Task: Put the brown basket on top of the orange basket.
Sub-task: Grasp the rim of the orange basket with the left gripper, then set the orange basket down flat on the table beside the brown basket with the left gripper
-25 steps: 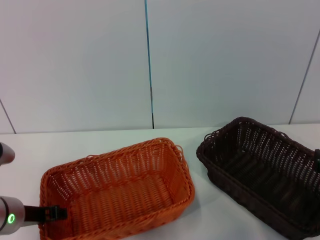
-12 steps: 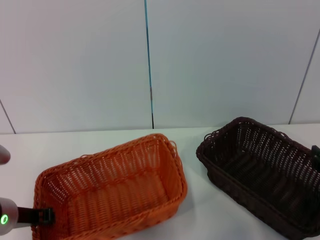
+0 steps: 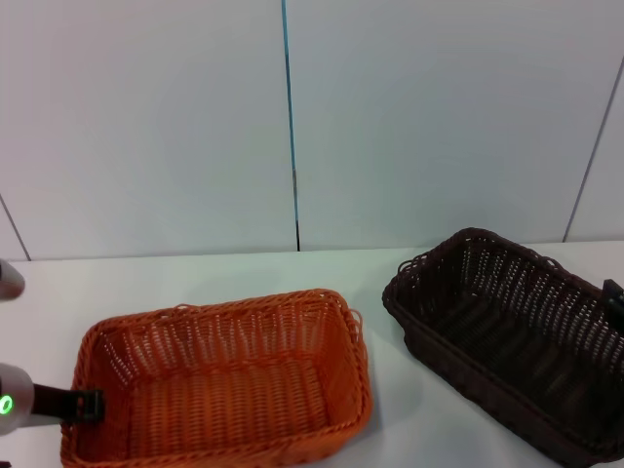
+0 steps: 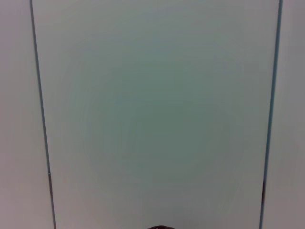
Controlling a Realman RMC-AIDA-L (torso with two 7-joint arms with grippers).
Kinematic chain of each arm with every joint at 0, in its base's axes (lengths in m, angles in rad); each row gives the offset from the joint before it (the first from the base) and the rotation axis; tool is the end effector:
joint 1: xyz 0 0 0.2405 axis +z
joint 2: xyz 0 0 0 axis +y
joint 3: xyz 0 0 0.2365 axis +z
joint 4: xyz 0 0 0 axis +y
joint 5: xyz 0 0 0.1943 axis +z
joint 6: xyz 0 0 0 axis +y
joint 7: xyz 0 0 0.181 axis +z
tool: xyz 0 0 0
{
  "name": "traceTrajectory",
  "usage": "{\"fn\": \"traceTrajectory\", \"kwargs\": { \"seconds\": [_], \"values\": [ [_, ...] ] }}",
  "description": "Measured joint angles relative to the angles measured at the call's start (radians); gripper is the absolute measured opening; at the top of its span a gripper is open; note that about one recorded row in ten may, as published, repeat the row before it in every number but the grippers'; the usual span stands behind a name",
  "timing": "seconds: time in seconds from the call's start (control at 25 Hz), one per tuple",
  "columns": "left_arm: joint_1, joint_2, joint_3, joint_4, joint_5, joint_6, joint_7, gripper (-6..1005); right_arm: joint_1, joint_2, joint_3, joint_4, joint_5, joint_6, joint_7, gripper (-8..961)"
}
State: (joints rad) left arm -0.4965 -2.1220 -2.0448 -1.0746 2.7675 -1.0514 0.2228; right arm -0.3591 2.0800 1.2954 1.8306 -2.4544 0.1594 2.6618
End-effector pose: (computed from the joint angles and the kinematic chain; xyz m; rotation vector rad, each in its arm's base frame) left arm -0.3003 0.3749 0.0050 -1.8080 -1.5339 0.0902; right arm 0.2012 0.2956 0.0592 -0.8665 -2.0181 -1.5891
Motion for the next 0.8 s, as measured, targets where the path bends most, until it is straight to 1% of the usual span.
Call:
{"fn": "traceTrajectory", "kwargs": {
  "seconds": [0.08, 0.28, 0.48, 0.52, 0.6, 0.8],
  "values": [
    [-0.017, 0.004, -0.029, 0.01, 0.001, -0.009, 0.015, 188, 0.004, 0.0, 0.001, -0.001, 0.0, 0.001, 0.0, 733],
    [-0.054, 0.03, -0.075, 0.042, 0.001, -0.05, 0.027, 176, 0.01, 0.0, 0.003, -0.004, 0.0, 0.002, 0.0, 733],
    [-0.08, 0.051, -0.144, 0.049, -0.002, -0.103, 0.057, 171, 0.012, 0.0, 0.005, -0.003, 0.0, 0.003, 0.0, 732],
    [-0.086, 0.059, -0.174, 0.05, -0.01, -0.119, 0.069, 169, 0.012, 0.0, 0.007, -0.003, 0.0, 0.003, 0.0, 732],
    [-0.092, 0.072, -0.206, 0.051, -0.029, -0.139, 0.083, 167, 0.014, 0.0, 0.011, -0.003, 0.0, 0.004, 0.0, 732],
    [-0.107, 0.107, -0.245, 0.052, -0.06, -0.186, 0.089, 145, 0.029, 0.0, 0.017, -0.015, 0.0, 0.021, 0.0, 732]
  ]
}}
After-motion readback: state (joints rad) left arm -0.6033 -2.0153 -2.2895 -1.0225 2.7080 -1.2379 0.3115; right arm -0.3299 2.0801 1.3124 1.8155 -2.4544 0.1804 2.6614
